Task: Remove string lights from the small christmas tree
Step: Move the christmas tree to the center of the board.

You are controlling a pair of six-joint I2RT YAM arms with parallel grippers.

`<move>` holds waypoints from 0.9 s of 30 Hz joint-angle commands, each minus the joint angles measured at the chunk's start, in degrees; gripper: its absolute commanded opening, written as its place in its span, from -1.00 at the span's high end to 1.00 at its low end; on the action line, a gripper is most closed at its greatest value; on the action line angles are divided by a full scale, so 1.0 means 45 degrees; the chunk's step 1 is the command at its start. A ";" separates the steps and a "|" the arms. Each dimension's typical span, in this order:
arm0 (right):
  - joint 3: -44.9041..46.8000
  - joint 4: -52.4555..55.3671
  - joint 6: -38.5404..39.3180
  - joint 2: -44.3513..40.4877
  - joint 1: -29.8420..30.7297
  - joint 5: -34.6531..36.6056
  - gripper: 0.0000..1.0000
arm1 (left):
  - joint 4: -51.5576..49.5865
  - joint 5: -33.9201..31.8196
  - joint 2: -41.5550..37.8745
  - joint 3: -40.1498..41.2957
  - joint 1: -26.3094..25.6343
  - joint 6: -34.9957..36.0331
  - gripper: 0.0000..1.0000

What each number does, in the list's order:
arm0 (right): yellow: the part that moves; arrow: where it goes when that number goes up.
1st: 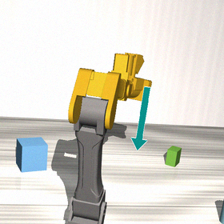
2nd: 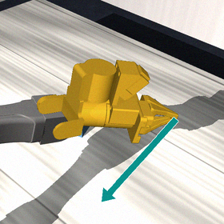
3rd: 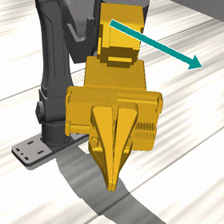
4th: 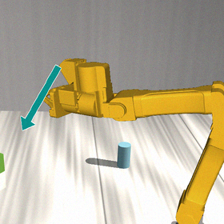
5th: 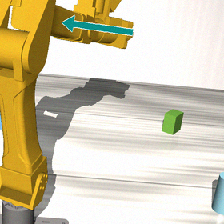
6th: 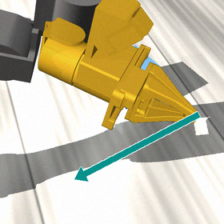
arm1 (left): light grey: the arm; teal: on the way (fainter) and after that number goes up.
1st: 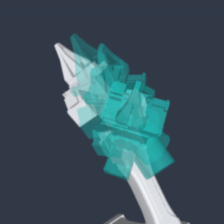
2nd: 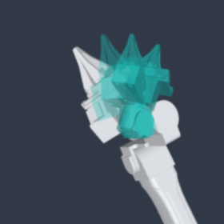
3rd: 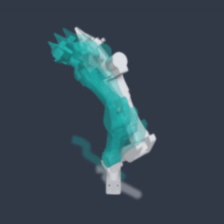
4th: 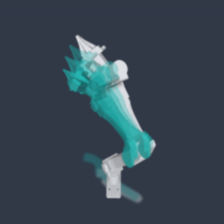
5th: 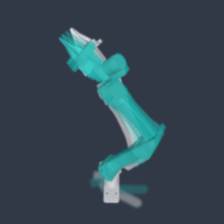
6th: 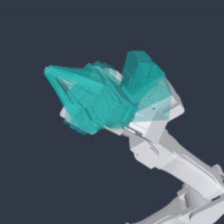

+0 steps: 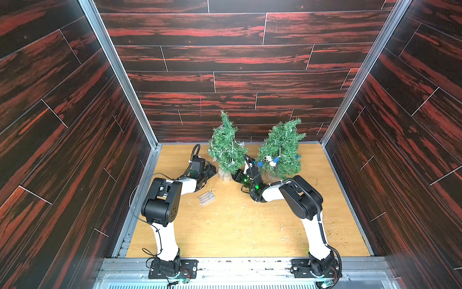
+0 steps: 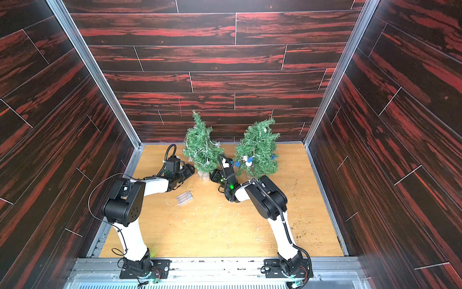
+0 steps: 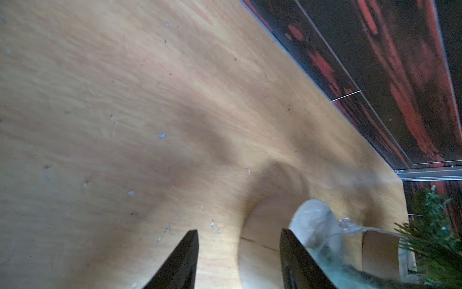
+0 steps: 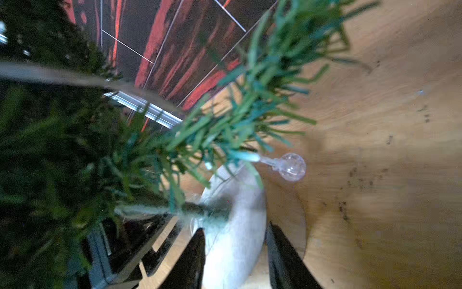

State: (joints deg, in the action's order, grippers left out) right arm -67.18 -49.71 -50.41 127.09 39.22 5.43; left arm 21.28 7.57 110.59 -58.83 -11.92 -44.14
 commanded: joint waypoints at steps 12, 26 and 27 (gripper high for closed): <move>-0.0160 0.0102 0.0016 0.0402 0.0843 0.0067 0.16 | 0.0037 -0.0101 -0.0677 0.0563 0.0183 0.0673 -0.08; 0.4045 0.3518 0.1856 -0.5812 0.1123 0.0629 0.07 | -0.1713 -0.3165 -0.5232 0.3857 0.0584 0.0409 -0.09; 0.4049 0.4014 0.2124 -0.6284 0.1241 0.0611 0.06 | -0.1941 -0.3585 -0.5635 0.4129 0.0560 0.0302 -0.10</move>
State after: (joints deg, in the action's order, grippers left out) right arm -49.52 -37.54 -44.18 105.32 43.46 7.57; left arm 16.78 -1.83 90.02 -42.87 -9.28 -41.87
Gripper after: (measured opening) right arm 0.467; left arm 0.547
